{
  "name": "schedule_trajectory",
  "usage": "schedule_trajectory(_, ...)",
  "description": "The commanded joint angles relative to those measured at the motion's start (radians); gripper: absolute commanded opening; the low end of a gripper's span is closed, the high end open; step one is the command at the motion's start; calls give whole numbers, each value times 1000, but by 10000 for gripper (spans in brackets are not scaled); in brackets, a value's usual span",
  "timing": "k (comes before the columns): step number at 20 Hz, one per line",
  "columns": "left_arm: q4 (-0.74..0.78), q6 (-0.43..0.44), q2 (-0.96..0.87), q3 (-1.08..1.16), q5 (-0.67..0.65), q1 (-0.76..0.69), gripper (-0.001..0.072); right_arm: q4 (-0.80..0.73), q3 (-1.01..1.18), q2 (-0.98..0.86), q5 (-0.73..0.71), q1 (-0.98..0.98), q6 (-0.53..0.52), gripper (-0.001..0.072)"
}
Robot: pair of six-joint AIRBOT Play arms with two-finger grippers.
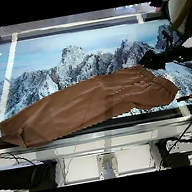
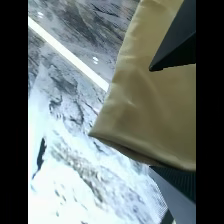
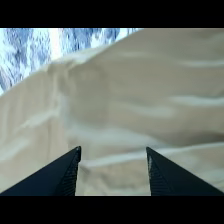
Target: Fold the clothes and pants, and hang the long-sleeved shirts on hangers.
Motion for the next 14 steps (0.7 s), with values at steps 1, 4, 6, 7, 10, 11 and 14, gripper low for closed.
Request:
schedule_trajectory(1, 72, 1, -49, 27, 16, -76, 701, 1, 1, 16, -48, 9, 2, 474)
schedule_trajectory(4, 195, -15, -51, 27, 31, -103, 700, -5, 1, 25, -50, 9, -2, 474)
schedule_trajectory(6, 154, -8, -51, 27, 30, -108, 698, -14, 1, 25, -56, 10, -1, 474)
schedule_trajectory(7, 118, 19, -51, 27, 25, -113, 691, -15, 1, 25, -56, 10, -1, 474)
schedule_trajectory(10, 19, 53, -50, 34, 21, -135, 221, -20, 1, 25, -58, 10, -1, 474)
schedule_trajectory(11, 19, 55, -50, 43, 21, -144, 7, -29, 1, 25, -64, 9, -1, 474)
schedule_trajectory(14, -2, 53, -42, 63, 14, -171, 11, -119, 1, 25, -145, 5, 28, 442)
